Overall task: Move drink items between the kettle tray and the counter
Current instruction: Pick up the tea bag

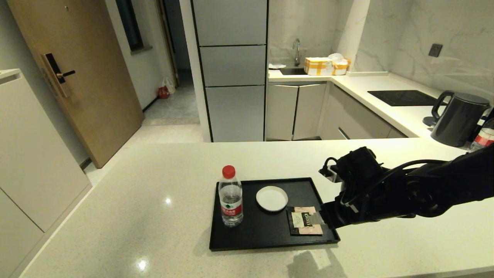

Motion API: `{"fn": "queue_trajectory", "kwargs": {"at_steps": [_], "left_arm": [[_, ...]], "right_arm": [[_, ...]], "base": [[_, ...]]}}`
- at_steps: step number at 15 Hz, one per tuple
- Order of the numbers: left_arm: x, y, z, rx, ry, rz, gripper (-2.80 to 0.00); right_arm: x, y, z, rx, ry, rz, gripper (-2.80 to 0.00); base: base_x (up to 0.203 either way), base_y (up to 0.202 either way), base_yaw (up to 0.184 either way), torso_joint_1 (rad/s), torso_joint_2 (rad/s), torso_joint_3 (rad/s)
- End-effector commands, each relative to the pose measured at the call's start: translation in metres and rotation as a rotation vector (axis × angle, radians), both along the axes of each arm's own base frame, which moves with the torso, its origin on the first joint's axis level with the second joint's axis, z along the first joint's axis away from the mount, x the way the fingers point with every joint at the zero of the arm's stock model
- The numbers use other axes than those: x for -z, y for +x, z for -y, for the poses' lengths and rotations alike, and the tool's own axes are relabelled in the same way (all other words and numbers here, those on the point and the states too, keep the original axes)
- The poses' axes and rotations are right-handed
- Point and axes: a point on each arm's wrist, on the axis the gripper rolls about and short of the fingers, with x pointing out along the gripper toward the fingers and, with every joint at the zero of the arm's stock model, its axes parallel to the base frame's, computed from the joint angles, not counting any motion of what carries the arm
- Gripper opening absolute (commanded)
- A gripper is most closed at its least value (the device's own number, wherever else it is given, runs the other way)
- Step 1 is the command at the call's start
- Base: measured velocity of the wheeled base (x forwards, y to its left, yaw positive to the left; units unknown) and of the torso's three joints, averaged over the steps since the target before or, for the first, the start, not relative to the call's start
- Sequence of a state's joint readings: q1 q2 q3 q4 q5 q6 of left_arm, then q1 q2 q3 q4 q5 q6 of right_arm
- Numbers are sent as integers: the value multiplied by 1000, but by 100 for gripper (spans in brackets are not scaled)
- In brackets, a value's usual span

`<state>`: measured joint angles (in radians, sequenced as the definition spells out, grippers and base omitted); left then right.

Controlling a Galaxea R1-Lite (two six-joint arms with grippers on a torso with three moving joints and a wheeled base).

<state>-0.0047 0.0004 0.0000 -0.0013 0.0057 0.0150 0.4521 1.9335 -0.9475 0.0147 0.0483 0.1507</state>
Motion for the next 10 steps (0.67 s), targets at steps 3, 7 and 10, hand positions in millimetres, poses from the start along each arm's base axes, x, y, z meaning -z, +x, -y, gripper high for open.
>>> {"fn": "queue_trajectory", "kwargs": {"at_steps": [3, 7, 10], "left_arm": [[0, 0, 0, 0, 0, 1, -280], [0, 0, 0, 0, 0, 1, -280], [0, 0, 0, 0, 0, 1, -280]], "right_arm": [[38, 13, -9, 0, -41, -82, 0], [54, 22, -14, 4, -44, -75, 0], [57, 29, -17, 5, -42, -71, 0]], "base": [[0, 0, 0, 0, 0, 0], [0, 0, 0, 0, 0, 0], [0, 0, 0, 0, 0, 0]]}}
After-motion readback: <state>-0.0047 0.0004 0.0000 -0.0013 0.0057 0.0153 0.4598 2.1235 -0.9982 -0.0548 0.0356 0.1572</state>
